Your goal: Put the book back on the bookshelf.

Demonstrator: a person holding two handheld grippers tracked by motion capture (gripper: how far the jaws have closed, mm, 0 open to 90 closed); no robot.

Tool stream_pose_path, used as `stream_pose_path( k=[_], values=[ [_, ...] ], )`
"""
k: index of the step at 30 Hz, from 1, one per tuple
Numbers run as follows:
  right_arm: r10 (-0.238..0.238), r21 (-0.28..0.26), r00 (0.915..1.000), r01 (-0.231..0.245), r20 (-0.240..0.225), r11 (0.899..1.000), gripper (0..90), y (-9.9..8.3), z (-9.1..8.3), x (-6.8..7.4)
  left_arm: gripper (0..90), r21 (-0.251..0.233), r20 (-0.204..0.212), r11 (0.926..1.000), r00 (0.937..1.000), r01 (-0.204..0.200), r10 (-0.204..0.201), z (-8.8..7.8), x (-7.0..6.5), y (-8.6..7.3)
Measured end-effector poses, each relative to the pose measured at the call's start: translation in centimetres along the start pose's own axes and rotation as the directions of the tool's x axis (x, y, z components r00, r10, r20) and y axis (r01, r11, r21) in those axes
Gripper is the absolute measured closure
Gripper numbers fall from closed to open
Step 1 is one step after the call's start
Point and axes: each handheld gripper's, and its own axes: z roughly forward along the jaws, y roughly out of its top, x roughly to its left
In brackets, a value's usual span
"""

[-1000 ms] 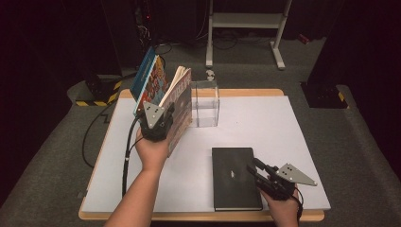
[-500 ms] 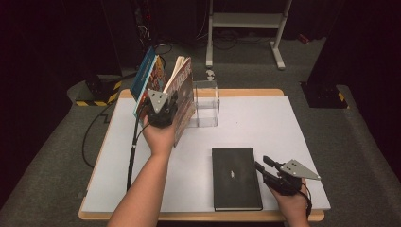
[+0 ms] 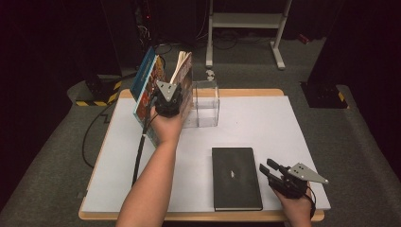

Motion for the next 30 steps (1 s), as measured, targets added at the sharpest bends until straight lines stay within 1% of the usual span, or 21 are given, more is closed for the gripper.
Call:
stream_pose_path(
  k=[4, 8, 10, 16, 19, 20, 23, 24, 26, 29, 30],
  values=[
    [0.023, 0.002, 0.9997, -0.023, -0.002, 1.000, 58.0, -0.1, 0.0, -0.3, 83.9, 0.004, -0.019, 1.0000, 0.9998, -0.001, 0.001, 1.1, 0.0, -0.4],
    [0.027, -0.001, 0.9996, -0.027, -0.001, 1.000, 58.1, -0.1, 0.0, -0.4, 83.9, 0.010, -0.042, 0.9999, 0.9991, 0.008, -0.007, 1.8, 0.2, -0.9],
    [0.027, -0.001, 0.9996, -0.027, -0.004, 1.000, 58.2, -0.1, 0.0, -0.4, 83.9, 0.002, -0.051, 1.0000, 0.9987, 0.007, -0.007, 1.9, 0.3, -1.1],
    [0.020, 0.002, 0.9997, -0.020, -0.011, 1.000, 58.2, -0.2, 0.2, -0.2, 83.7, -0.002, -0.047, 1.0000, 0.9989, -0.003, 0.003, 1.9, 0.3, -1.4],
    [0.020, 0.006, 0.9997, -0.020, -0.013, 1.000, 58.2, -0.2, 0.2, -0.1, 83.2, 0.001, -0.054, 1.0000, 0.9986, 0.002, -0.002, 1.8, 0.4, -1.6],
    [0.021, 0.006, 0.9997, -0.021, -0.014, 1.000, 58.2, -0.2, 0.3, -0.1, 83.0, 0.003, -0.060, 1.0000, 0.9982, -0.005, 0.005, 1.7, 0.5, -1.7],
    [0.015, 0.006, 0.9998, -0.015, -0.016, 1.000, 58.0, -0.2, 0.3, 0.1, 80.2, 0.004, -0.081, 0.9987, 0.9954, -0.051, 0.052, 1.5, 0.4, -1.9],
    [0.014, 0.005, 0.9998, -0.014, -0.016, 1.000, 57.8, -0.2, 0.3, 0.1, 79.3, 0.002, -0.079, 0.9983, 0.9952, -0.058, 0.058, 1.5, 0.3, -1.9],
    [0.014, 0.006, 0.9998, -0.014, -0.015, 1.000, 57.6, -0.2, 0.3, 0.2, 76.0, 0.006, -0.073, 0.9976, 0.9949, -0.070, 0.070, 1.4, 0.3, -1.9],
    [0.010, 0.009, 0.9998, -0.010, -0.019, 1.000, 57.5, -0.2, 0.5, 0.3, 70.1, 0.017, -0.085, 0.9972, 0.9937, -0.072, 0.073, 1.2, 0.2, -1.7],
    [0.009, 0.011, 0.9998, -0.009, -0.020, 1.000, 57.5, -0.2, 0.5, 0.4, 68.5, 0.028, -0.080, 0.9972, 0.9943, -0.069, 0.071, 1.2, 0.1, -1.8]
  ],
)
